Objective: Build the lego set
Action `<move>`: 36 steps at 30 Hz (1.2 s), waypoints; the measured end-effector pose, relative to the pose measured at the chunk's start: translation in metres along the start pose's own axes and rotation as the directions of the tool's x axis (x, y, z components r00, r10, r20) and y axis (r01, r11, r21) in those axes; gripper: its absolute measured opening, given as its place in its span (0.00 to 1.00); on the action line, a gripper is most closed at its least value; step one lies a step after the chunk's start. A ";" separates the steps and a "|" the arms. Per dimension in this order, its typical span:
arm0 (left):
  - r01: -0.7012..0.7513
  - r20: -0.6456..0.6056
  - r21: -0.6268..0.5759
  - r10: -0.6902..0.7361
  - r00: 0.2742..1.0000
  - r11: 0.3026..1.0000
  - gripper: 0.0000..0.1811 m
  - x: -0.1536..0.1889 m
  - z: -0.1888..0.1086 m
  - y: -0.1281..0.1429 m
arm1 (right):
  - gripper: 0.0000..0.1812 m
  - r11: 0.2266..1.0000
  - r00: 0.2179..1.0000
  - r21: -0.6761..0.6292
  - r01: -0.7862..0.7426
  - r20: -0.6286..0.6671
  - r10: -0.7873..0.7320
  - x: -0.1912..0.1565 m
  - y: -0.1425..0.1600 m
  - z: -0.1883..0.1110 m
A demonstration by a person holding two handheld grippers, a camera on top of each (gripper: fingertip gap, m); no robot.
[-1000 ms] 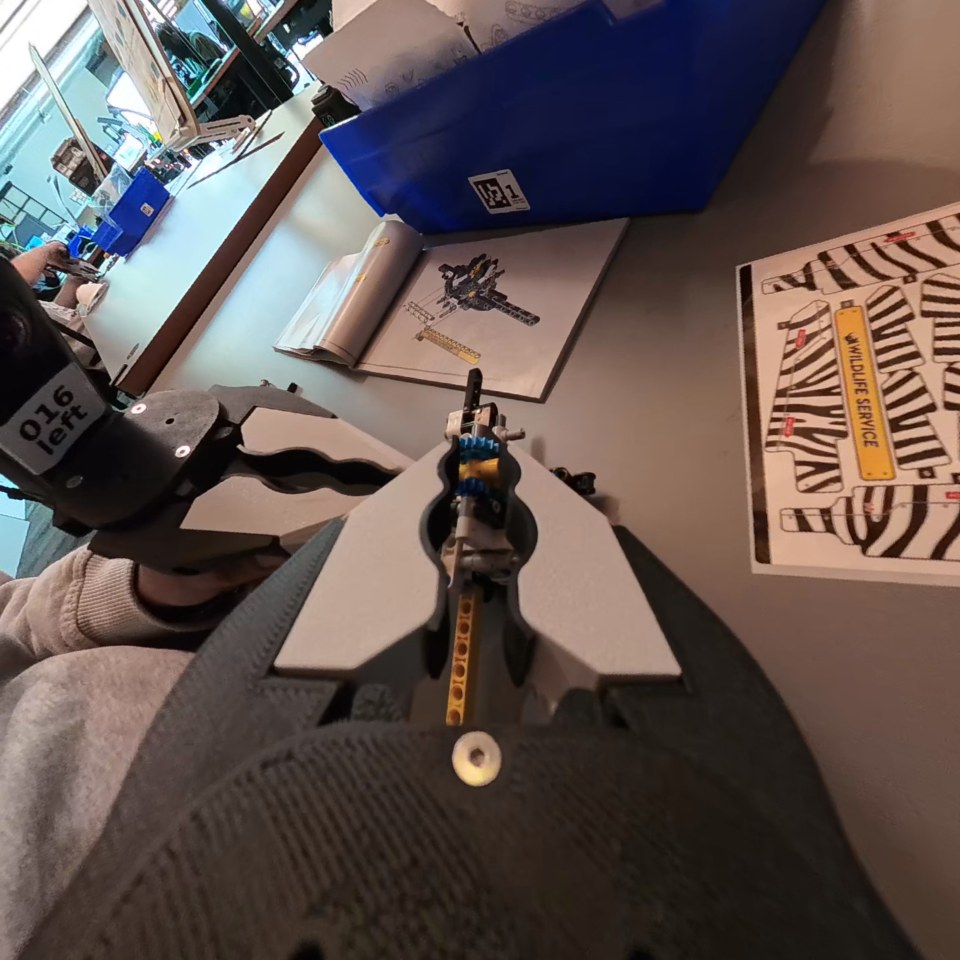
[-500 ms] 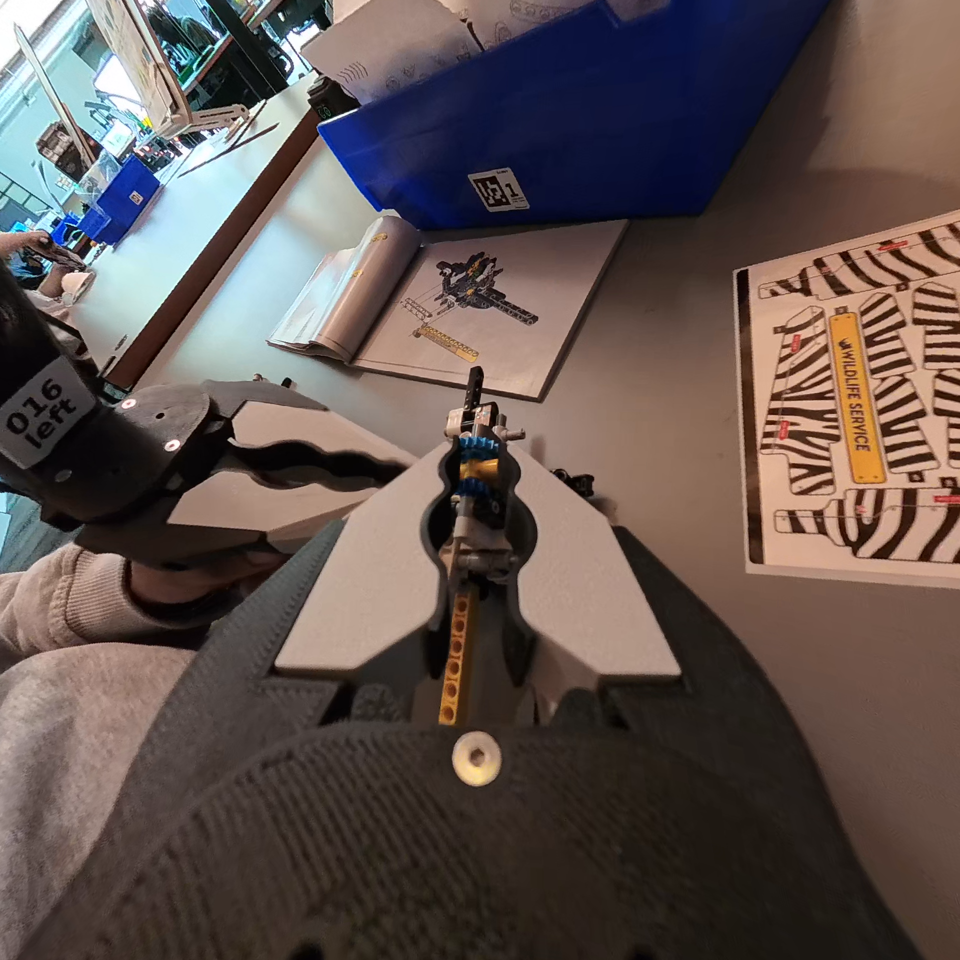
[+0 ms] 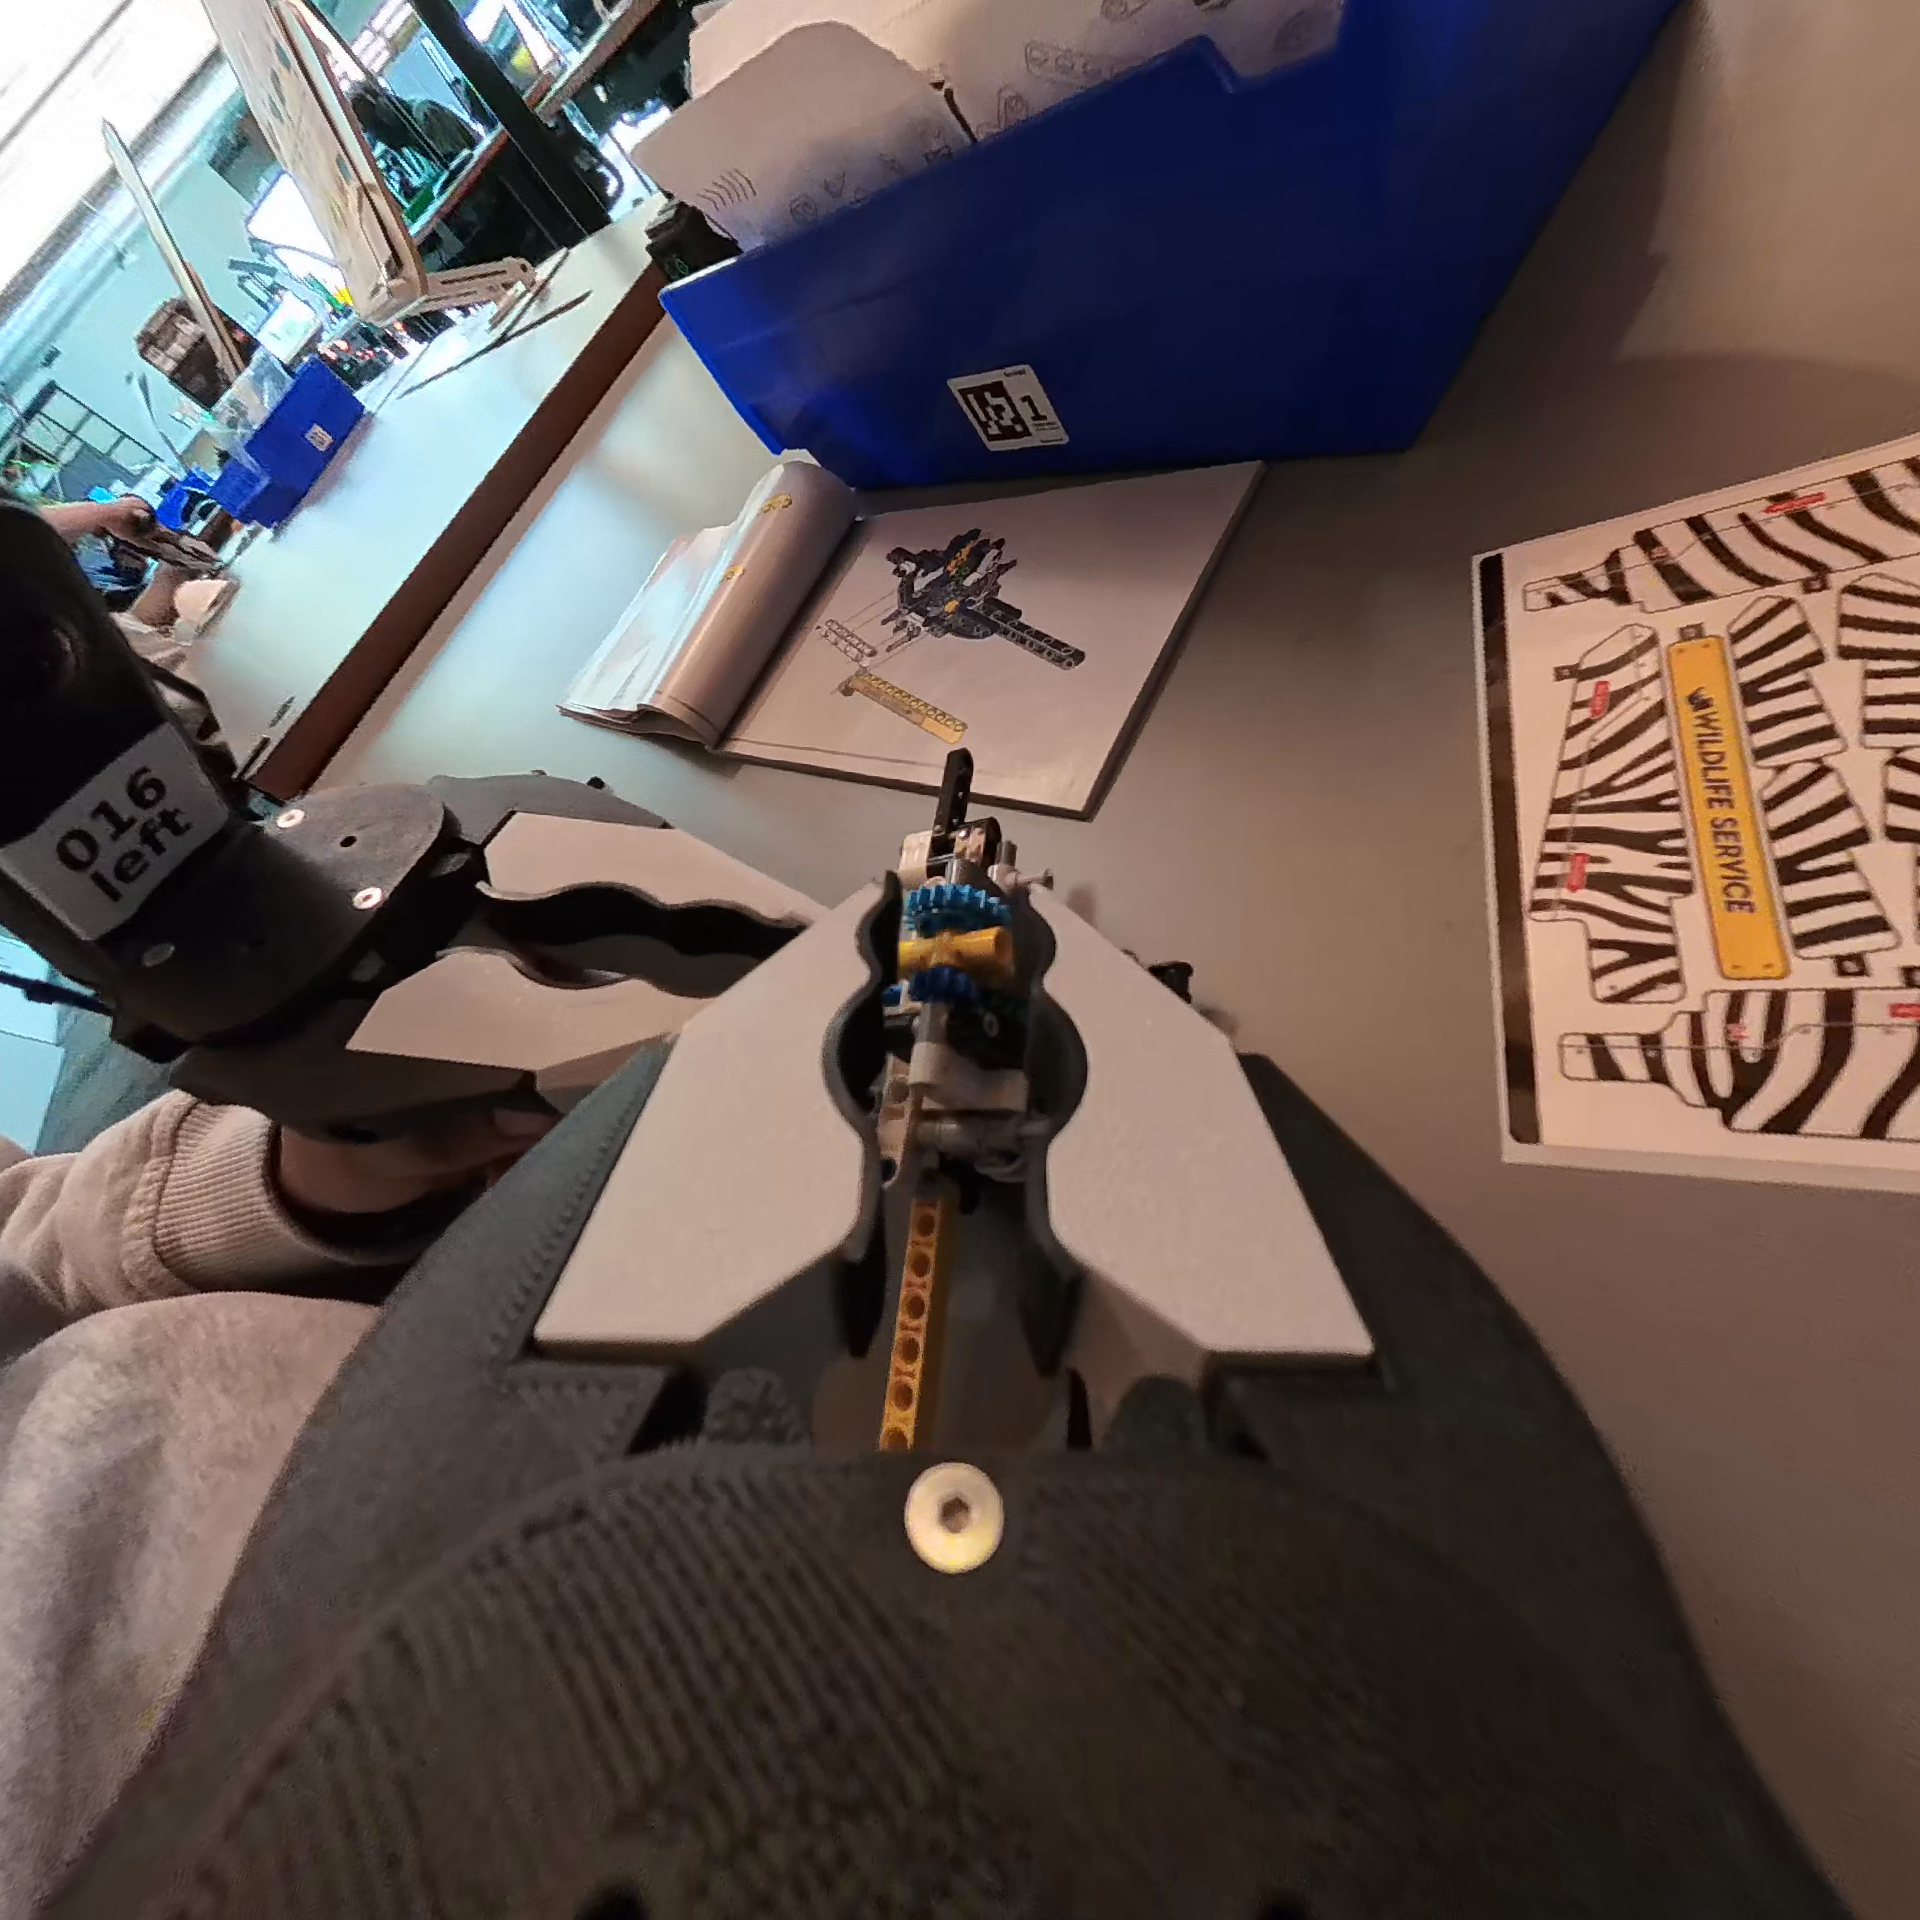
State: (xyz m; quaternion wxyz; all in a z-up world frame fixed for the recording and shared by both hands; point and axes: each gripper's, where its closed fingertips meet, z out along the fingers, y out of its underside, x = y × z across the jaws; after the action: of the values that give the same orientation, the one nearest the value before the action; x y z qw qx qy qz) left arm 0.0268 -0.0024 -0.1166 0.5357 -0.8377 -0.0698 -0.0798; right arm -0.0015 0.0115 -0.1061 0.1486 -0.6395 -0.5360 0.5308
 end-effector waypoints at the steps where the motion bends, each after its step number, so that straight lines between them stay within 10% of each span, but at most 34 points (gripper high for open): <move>1: -0.003 -0.003 -0.002 0.003 1.000 1.000 0.05 0.001 0.000 0.000 | 0.09 1.000 1.000 0.001 -0.002 -0.003 0.002 0.001 0.000 0.000; 36: 0.023 -0.026 0.000 -0.023 0.999 1.000 0.10 0.004 0.003 -0.001 | 0.14 0.999 0.998 -0.050 0.015 -0.066 -0.019 0.002 0.008 -0.007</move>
State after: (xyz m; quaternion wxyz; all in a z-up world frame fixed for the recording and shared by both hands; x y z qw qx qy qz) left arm 0.0310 0.0006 -0.1163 0.5357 -0.8357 -0.0724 -0.0968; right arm 0.0081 0.0124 -0.1104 0.1547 -0.6556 -0.5493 0.4945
